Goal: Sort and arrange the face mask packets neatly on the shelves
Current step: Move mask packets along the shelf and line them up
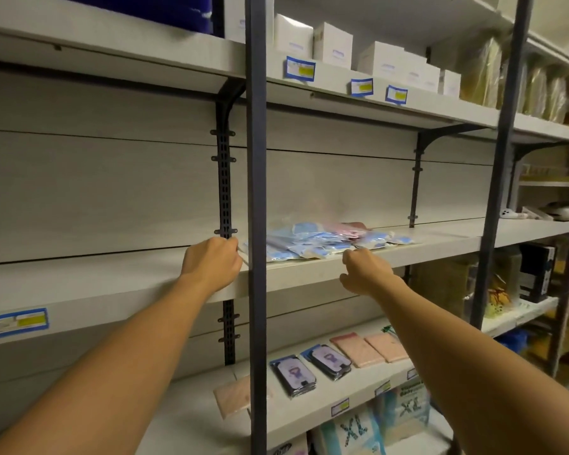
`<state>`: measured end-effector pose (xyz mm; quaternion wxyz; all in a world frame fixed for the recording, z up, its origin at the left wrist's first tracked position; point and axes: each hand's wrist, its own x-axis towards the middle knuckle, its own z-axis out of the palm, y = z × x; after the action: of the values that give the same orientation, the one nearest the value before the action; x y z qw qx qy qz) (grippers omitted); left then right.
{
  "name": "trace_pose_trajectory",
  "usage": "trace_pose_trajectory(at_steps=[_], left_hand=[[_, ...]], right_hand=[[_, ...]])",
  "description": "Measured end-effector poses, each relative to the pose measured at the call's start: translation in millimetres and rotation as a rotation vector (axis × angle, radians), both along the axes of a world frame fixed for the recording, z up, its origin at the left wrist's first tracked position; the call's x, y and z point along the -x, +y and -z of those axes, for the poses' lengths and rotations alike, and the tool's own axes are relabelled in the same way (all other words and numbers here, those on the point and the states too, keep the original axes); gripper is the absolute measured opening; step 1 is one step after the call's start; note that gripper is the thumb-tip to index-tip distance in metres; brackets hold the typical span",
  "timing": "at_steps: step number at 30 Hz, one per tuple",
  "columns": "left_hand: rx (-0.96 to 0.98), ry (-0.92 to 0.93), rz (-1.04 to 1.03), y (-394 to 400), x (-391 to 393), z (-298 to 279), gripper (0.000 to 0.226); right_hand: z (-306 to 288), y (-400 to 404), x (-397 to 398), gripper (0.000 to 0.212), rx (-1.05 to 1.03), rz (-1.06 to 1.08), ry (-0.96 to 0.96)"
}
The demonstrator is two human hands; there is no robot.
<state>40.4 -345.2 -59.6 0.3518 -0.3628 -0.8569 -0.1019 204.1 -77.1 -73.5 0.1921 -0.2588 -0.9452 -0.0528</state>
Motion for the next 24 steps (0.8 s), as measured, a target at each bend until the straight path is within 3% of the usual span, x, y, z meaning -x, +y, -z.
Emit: trace_pose_trajectory(at_steps=[15,24], left_hand=[[0.023,0.084,-0.286,39,-42,-11,0.023],[0.150,0.101,-0.411,67,-93,0,0.022]], right_hand=[[-4,104,2,0.025,0.079,-0.129,0.071],[-13,154,-5,0.021,0.046,-0.265,0.039]])
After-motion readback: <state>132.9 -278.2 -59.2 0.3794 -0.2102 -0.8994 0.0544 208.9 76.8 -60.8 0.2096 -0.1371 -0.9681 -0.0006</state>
